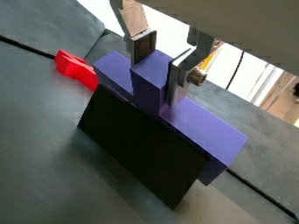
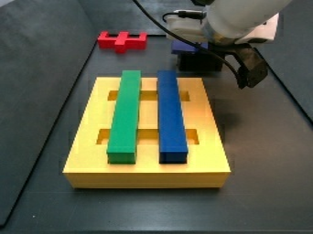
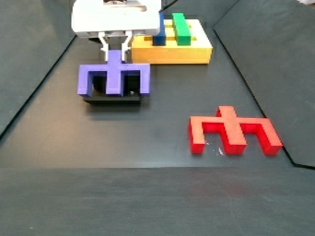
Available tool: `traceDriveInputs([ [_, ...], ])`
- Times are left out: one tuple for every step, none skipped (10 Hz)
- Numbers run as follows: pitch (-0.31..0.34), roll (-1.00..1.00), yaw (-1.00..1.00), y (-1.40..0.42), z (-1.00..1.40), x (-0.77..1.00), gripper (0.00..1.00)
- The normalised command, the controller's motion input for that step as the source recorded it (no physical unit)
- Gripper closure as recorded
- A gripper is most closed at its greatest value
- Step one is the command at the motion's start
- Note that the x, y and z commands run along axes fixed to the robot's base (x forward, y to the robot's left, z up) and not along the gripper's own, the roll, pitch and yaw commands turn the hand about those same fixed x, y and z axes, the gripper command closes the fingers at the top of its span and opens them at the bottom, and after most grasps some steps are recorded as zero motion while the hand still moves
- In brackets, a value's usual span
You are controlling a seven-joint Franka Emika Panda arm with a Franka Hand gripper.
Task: Pick up the purple object. Move up. Place the purple object on the fixture. Regrasp the purple object. Move to above the board. Insert the purple object.
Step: Regrasp the purple object, then move to above the board.
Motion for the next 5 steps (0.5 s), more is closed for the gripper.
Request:
traceDriveInputs([
  [0.000,0.00,0.00,0.00,0.00,0.00,1.00],
  [0.000,0.00,0.00,0.00,1.40,0.00,1.00],
  [0.013,0.01,-0.02,0.01,1.40,-0.01,1.00],
  [0.014,-0.04,-0.03,0.02,1.40,-0.03,1.00],
  [0.010,-0.02,-0.02,0.03,1.40,-0.03,1.00],
])
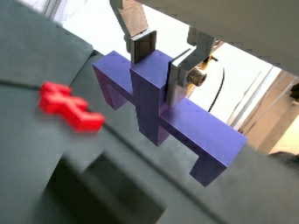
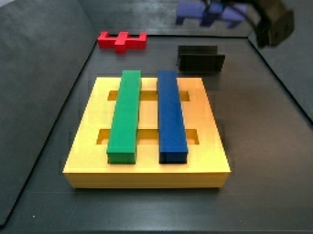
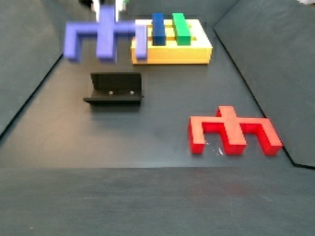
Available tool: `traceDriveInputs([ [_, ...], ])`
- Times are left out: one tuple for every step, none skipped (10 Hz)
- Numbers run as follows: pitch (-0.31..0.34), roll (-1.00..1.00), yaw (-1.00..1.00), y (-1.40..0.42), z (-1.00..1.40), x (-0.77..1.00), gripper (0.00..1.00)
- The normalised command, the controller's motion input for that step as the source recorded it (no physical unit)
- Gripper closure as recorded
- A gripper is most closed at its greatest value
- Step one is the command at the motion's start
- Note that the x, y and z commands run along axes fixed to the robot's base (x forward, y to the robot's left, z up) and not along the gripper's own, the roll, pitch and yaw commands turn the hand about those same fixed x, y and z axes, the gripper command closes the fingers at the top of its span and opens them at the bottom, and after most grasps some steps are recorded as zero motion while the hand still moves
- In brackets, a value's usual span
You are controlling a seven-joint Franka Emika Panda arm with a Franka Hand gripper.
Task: Pick up the purple object. Move up. Place the purple object on the fixture. Regrasp the purple object. Move to above the board. Insert the purple object.
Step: Move to above the board.
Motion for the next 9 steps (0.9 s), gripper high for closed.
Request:
traceDriveInputs([
  [0.042,0.00,-0.01,0.01,1.40,-0.02,1.00],
  [0.056,0.00,-0.01,0.00,1.40,-0.02,1.00],
  [0.067,-0.01,0.00,0.01,1.40,0.00,1.00],
  [0.080,-0.01,0.01,-0.01,0.63,0.01,1.00],
  [0.092,0.01,0.02,-0.01,0.24,0.03,1.00],
  [0.106,-1.00,0.06,-1.40,0.29,-1.02,1.00],
  [0.103,-1.00,0.06,-1.40,0.30,-1.03,1.00],
  [0.069,-1.00,0.08,-1.40,0.31,-1.14,1.00],
  [0.065,-1.00,0.08,-1.40,0.31,-1.15,1.00],
])
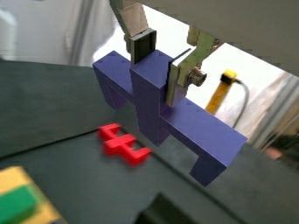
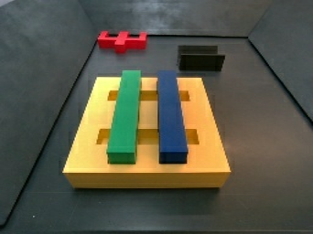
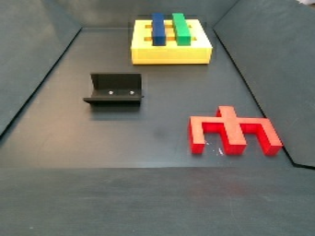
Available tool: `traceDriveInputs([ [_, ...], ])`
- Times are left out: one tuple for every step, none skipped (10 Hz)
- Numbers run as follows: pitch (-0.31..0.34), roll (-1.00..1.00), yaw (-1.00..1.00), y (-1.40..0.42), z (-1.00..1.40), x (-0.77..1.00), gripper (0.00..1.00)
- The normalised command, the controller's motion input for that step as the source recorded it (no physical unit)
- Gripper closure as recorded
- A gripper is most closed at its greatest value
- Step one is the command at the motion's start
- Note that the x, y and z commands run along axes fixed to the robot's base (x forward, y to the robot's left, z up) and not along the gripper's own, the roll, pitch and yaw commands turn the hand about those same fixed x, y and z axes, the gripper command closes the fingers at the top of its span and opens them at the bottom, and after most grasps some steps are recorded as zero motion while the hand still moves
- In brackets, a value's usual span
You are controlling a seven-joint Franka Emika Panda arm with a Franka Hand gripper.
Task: Pick up the purple object. Move up. Place the purple object on the fixture. Regrasp the purple object. Move to above the board. Insert the purple object.
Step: Move to above the board, then insert the purple object.
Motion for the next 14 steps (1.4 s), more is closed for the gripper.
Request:
traceDriveInputs([
  [0.052,-1.00,0.09,-1.40,0.30,-1.15,1.00],
  [0.044,-1.00,0.09,-0.77,0.16,-0.64,1.00],
  [0.034,-1.00,0.10,-0.37,0.07,-0.34,1.00],
  [0.031,-1.00,0.09,-0.17,0.02,-0.18,1.00],
  [0.005,-1.00,0.08,-0.08,0.03,-0.12,1.00],
  [-0.023,-1.00,0.08,-0.03,0.01,-0.10,1.00],
  [-0.045,-0.83,0.05,0.02,0.01,-0.08,1.00],
  [-0.047,-0.60,0.03,0.02,0.01,-0.07,1.00],
  [-0.046,-0.46,0.02,0.02,0.00,-0.06,1.00],
  [-0.032,-0.26,0.01,0.01,0.00,-0.03,1.00],
  [-0.094,-0.30,0.03,0.00,-0.35,0.00,1.00],
  [-0.106,-0.31,0.09,-0.26,-0.39,0.00,1.00],
  [-0.099,-0.26,0.15,-0.54,-0.44,-0.02,1.00],
  [-0.020,-0.18,0.17,-0.69,-0.43,0.00,1.00],
])
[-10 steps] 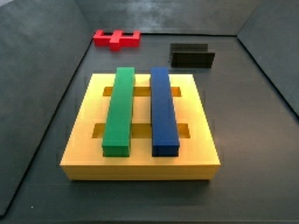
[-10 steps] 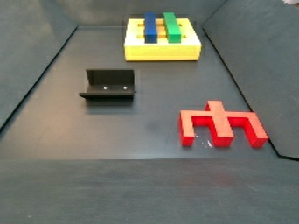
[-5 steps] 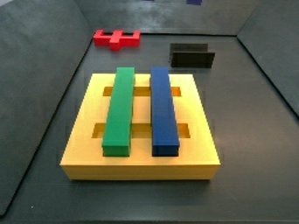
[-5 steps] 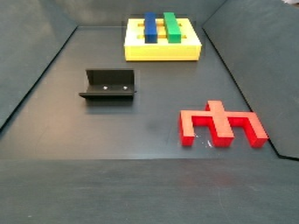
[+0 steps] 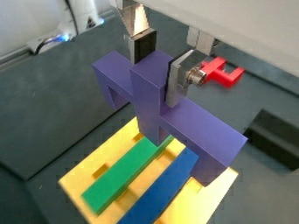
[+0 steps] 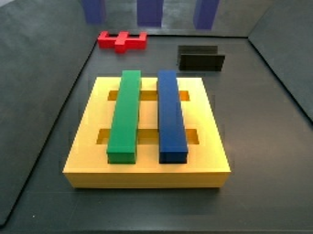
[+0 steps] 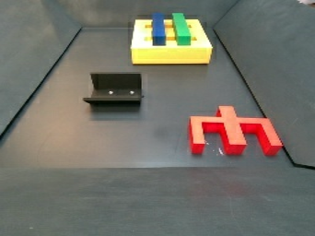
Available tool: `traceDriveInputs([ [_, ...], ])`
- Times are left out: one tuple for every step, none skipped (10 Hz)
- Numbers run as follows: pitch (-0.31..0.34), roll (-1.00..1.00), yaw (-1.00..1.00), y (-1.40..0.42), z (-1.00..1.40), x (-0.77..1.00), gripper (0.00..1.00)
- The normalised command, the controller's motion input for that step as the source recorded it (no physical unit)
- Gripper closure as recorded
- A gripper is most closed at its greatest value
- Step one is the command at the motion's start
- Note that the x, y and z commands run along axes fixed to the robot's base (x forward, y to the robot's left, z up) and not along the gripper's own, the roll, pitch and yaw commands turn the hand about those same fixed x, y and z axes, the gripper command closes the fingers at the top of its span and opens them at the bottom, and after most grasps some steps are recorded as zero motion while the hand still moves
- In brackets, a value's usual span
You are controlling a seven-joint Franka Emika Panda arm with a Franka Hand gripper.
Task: Pick up the purple object. Move up. Place the purple object on the fixture. Regrasp the purple object. Move to above the board. Insert the purple object.
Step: Insert the purple object.
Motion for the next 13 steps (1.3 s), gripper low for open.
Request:
traceDriveInputs([
  [-0.056,-0.14,0.12,-0.77,-0.49,0.00,1.00],
  [-0.186,-0.04,0.06,-0.77,-0.73,0.00,1.00],
  [-0.163,0.00,0.04,-0.66,-0.89,0.00,1.00],
  [-0.147,0.00,0.00,-0.43,-0.94,0.00,1.00],
  [-0.144,0.00,0.00,-0.22,-0.89,0.00,1.00],
  [-0.089,0.03,0.00,-0.07,-0.77,0.02,1.00],
  [-0.011,0.08,0.03,-0.02,-0.69,0.03,1.00],
  [0.000,0.09,0.05,-0.01,-0.62,0.03,1.00],
  [-0.001,0.08,0.07,-0.03,-0.53,0.00,1.00],
  [0.000,0.05,0.07,-0.03,-0.41,0.00,1.00],
  [-0.003,0.02,0.03,-0.04,-0.33,-0.08,1.00],
  [-0.009,0.00,0.05,-0.05,-0.16,-0.11,1.00],
  [-0.030,-0.03,0.05,-0.03,-0.12,-0.09,1.00],
])
